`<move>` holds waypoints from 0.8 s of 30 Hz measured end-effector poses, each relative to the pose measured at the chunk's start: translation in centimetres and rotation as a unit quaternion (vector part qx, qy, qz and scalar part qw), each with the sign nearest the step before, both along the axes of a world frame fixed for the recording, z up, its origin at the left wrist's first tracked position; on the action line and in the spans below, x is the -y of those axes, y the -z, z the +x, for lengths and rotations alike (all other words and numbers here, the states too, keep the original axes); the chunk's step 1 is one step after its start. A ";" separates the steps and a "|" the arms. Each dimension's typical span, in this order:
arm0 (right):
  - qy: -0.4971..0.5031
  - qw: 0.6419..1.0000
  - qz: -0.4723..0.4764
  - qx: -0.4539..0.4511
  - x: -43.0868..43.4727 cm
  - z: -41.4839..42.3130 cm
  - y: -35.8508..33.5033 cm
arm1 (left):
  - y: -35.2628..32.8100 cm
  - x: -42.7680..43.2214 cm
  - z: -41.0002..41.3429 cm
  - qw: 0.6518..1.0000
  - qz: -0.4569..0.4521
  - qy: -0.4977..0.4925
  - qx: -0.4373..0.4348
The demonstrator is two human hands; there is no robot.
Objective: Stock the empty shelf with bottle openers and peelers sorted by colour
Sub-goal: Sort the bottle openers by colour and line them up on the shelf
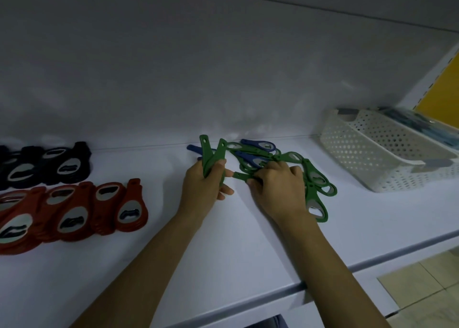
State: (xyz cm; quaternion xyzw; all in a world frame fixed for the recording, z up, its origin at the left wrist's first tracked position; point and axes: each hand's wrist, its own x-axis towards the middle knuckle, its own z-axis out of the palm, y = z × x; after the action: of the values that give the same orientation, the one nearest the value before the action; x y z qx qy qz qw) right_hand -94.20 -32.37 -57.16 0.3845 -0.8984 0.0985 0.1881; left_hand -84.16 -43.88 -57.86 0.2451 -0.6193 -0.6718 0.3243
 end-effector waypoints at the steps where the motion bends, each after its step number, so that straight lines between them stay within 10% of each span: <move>1: 0.000 1.000 0.004 -0.022 0.1 -0.1 0.0 | 0.0 0.0 0.0 1.000 0.006 0.002 -0.003; 6: -0.030 0.967 -0.250 0.047 0.0 -0.1 -0.1 | -0.2 -0.1 0.1 1.000 0.006 0.015 -0.013; 14: -0.117 0.739 -0.492 0.445 0.6 1.2 -1.3 | -0.2 -0.4 0.1 0.996 -0.050 0.070 -0.009; 24: -0.007 0.938 -0.300 0.175 0.7 -0.6 -0.4 | 0.2 -0.2 0.2 0.999 -0.016 0.042 -0.022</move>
State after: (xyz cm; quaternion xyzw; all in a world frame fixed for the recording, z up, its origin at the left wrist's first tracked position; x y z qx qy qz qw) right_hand -94.75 -33.07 -56.77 0.2937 -0.8430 0.4303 0.1336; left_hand -83.93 -43.68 -58.04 0.1984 -0.6322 -0.6804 0.3131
